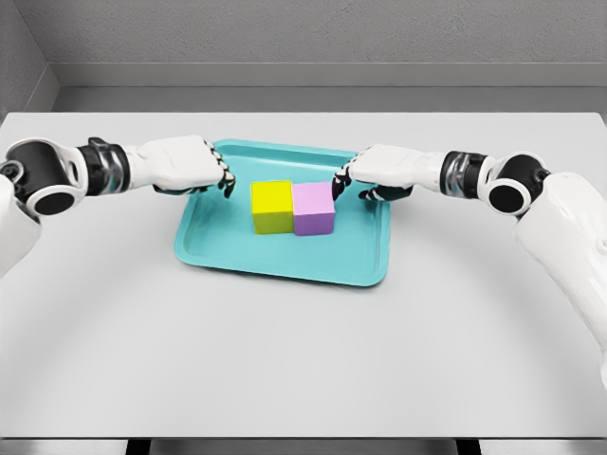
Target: Push two cubes
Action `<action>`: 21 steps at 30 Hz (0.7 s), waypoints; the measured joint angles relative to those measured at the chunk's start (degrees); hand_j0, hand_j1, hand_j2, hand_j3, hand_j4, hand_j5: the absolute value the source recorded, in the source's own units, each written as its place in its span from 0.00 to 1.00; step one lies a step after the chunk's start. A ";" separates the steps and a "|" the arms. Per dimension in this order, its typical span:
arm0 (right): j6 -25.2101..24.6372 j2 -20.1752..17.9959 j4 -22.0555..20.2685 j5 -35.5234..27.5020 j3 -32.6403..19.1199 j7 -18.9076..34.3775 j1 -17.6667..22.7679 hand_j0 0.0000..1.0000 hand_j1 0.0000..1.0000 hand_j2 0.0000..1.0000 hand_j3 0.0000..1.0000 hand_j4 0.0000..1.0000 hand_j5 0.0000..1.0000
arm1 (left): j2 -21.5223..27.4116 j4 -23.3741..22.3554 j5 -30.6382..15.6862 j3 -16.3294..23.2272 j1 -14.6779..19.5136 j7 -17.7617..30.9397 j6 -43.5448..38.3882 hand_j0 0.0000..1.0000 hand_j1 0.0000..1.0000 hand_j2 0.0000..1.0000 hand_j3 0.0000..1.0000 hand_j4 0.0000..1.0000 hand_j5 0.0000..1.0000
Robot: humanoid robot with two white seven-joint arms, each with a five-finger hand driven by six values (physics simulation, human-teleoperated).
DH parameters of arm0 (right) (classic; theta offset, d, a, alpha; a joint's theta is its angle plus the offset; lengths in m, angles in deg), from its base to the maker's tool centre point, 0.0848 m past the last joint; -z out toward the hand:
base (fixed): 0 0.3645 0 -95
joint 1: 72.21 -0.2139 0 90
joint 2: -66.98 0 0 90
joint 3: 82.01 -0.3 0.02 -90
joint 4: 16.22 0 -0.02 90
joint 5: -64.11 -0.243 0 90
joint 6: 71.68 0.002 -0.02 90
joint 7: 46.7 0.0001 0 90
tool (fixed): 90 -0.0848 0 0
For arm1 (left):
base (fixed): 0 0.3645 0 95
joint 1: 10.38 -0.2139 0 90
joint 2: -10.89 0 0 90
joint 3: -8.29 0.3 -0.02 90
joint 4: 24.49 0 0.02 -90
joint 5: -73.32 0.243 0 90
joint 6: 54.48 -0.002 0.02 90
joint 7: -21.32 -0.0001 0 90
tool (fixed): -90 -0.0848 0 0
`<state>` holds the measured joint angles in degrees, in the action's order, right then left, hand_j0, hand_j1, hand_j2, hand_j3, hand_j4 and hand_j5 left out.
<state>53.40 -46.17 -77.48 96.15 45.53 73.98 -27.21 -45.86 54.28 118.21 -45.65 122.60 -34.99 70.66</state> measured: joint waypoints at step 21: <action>0.07 -20.41 -22.71 -10.80 -33.85 0.07 23.82 1.00 1.00 1.00 1.00 1.00 1.00 | 17.18 0.69 -13.08 -6.57 -6.24 -0.51 0.04 1.00 1.00 1.00 1.00 1.00 1.00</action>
<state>53.47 -66.58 -100.19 85.35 11.68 74.06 -3.39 -28.68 54.97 105.13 -52.23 116.36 -35.50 70.69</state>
